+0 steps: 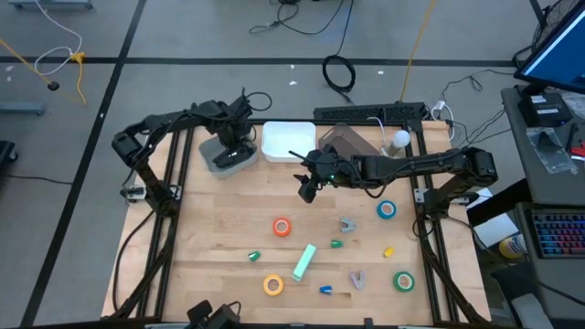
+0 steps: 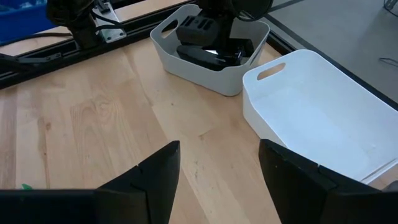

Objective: Pick and place Stapler, Stapler remover, tape
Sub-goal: Put the black stapler into the gray bin, then put the light green stapler into the gray bin

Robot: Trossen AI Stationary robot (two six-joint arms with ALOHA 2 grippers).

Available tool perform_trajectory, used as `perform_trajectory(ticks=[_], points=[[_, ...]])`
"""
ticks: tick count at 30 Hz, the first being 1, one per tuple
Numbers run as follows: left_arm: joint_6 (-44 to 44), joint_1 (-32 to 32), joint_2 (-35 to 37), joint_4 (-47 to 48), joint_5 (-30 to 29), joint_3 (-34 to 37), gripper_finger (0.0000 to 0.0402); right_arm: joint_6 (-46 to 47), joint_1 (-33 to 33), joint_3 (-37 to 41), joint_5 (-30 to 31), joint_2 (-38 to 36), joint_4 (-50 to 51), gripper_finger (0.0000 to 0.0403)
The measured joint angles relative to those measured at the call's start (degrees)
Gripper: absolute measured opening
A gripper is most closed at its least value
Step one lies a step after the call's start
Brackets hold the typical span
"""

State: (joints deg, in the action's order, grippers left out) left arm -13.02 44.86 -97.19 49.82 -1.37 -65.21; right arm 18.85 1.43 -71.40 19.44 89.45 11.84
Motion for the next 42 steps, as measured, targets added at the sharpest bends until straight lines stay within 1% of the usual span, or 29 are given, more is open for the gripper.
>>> perform_trajectory(ticks=[4, 5, 9, 12, 17, 20, 24, 26, 30, 32, 35, 38, 42], points=[[-0.44, -0.02, 0.0, 0.0, -0.03, 0.0, 0.004, 0.0, 0.0, 0.0, -0.02, 0.01, 0.0, 0.021], [-0.42, -0.02, 0.0, -0.02, -0.07, 0.0, 0.0046, 0.0, 0.0, 0.0, -0.02, 0.02, 0.0, 0.021], [-0.37, -0.02, 0.0, -0.09, -0.22, 0.02, 0.0103, 0.0, 0.0, 0.0, -0.02, 0.01, 0.0, 0.021], [-0.2, -0.02, 0.0, -0.22, -0.23, 0.02, 0.0127, 0.0, 0.0, 0.02, -0.02, 0.02, 0.0, 0.021], [0.26, -0.02, 0.06, -0.18, -0.24, 0.02, 0.0135, 0.0, -0.01, 0.01, -0.02, 0.02, 0.0, 0.021], [1.79, 0.11, 1.49, 1.02, -0.45, -0.45, 0.0136, -0.02, 0.0, 0.02, -0.04, 0.02, 0.0, 0.021], [5.24, 0.36, 5.56, 7.27, -0.37, -5.4, 0.0137, -0.56, 0.0, 0.02, -0.06, 0.02, 0.12, 0.021], [7.37, -0.31, 8.74, 9.2, 2.16, -7.41, 0.0137, -1.67, 0.0, 0.02, -0.06, 0.02, 0.63, 0.021], [11.27, -4.69, 15.89, 9.41, 11.1, -8.41, 0.0137, -5.25, 0.01, 0.02, 0.0, 0.02, 3.11, 0.021], [12.87, -8.36, 18.7, 9.92, 12.94, -8.37, 0.0138, -6.56, 0.2, 0.02, 0.89, 0.02, 5.45, 0.021], [16.03, -14.64, 21.67, 9.57, 12.58, -8.39, 0.0138, -7.8, 0.84, 0.02, 1.5, 0.02, 9.98, 0.021], [19.96, -20.73, 23.05, 8.43, 11.53, -8.39, 0.0138, -8.65, 1.14, 0.11, 1.44, -0.95, 14.02, 0.021], [24.51, -28.1, 23.1, 4.58, 9.31, -8.39, 0.0138, -10.94, 1.09, 0.11, 1.36, -4.46, 14.95, 0.021]])
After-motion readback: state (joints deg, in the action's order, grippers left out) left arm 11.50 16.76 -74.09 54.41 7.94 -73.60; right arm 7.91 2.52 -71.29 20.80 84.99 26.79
